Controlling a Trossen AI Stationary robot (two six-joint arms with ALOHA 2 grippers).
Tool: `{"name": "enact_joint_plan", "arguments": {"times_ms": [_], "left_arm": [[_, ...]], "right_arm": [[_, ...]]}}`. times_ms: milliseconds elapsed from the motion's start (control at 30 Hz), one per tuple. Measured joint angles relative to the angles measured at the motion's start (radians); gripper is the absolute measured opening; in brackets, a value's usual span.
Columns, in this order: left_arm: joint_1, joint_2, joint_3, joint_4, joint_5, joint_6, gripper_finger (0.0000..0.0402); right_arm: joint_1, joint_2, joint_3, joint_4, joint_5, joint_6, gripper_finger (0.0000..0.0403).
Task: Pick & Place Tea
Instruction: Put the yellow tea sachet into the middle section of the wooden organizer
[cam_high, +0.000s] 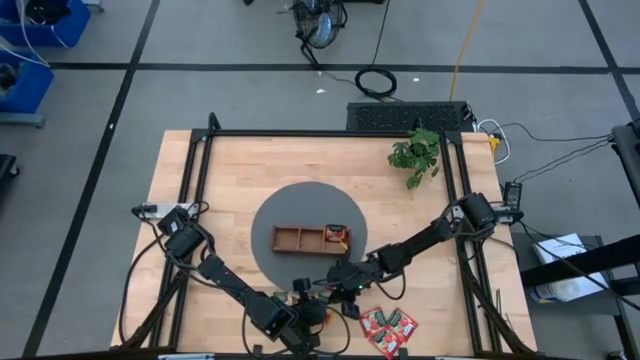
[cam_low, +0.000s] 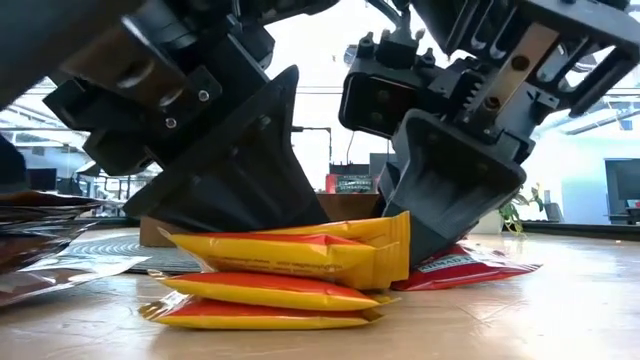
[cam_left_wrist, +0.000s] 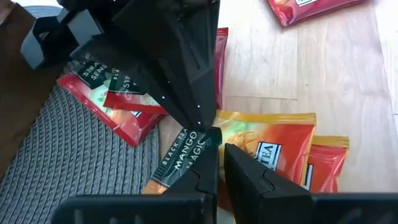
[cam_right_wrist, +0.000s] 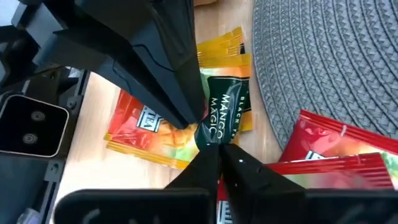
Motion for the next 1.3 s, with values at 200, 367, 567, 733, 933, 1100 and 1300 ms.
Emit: {"name": "enact_joint_plan", "arguments": {"times_ms": [200,367,567,733,933,1100,1300], "left_arm": [[0.002,-0.01,0.011,-0.003,-0.012,0.057,0.0035],[-0.011,-0.052,0.041,0.004,-0.027,0.153,0.0035],[-0.02,-0.09,0.069,0.048,-0.101,0.219,0.0035],[-0.024,-0.092,0.068,-0.006,-0.045,0.204,0.0035],[-0.029,-0.105,0.068,-0.065,0.159,0.08,0.0035],[-0.027,-0.091,0.068,-0.032,0.171,0.092,0.0035],[0.0,-0.061,0.068,0.09,0.226,0.165,0.0035]], "right_arm": [[0.01,-0.077,0.0,-0.059,0.071,-0.06,0.0001],[0.037,-0.175,-0.005,-0.155,0.134,-0.121,0.0],[0.061,-0.23,-0.004,-0.201,0.19,-0.141,0.0],[0.066,-0.22,-0.005,-0.209,0.187,-0.137,0.0],[0.095,-0.218,-0.003,-0.176,0.185,-0.144,0.0],[0.137,-0.219,-0.003,-0.082,0.157,-0.169,0.0026],[0.146,-0.217,-0.001,-0.088,0.159,-0.166,0.0085]]}}
